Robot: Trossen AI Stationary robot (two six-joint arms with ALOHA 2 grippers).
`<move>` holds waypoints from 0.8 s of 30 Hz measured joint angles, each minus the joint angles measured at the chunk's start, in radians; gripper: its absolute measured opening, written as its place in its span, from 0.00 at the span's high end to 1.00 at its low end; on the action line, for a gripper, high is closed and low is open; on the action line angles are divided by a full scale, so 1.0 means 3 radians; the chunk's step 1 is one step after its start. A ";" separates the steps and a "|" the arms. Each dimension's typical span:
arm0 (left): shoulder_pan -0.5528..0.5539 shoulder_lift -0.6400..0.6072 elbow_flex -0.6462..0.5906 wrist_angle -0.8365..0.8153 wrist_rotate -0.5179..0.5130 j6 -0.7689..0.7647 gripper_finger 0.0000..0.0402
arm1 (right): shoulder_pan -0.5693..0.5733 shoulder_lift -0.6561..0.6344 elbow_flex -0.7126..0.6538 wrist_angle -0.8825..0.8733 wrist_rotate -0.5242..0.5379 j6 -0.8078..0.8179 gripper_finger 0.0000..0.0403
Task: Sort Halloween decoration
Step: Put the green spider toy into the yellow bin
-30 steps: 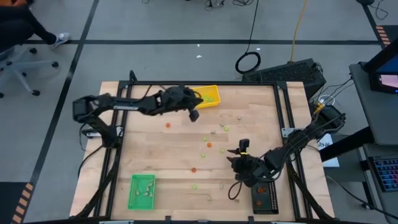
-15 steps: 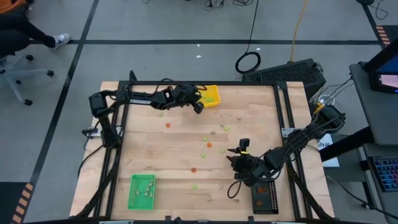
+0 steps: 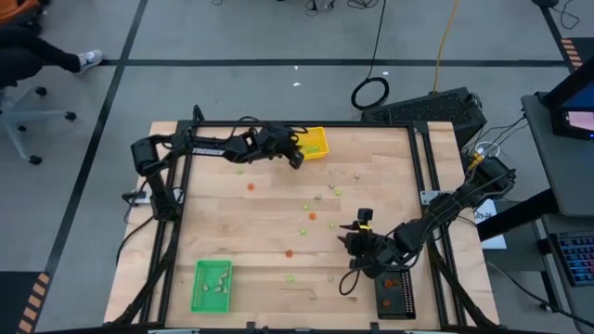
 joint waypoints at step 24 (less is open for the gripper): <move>-0.1890 -0.1422 -0.0646 0.0024 -0.0882 0.0704 0.67 | -0.0775 0.0025 -0.0358 0.0301 -0.1246 0.0078 0.65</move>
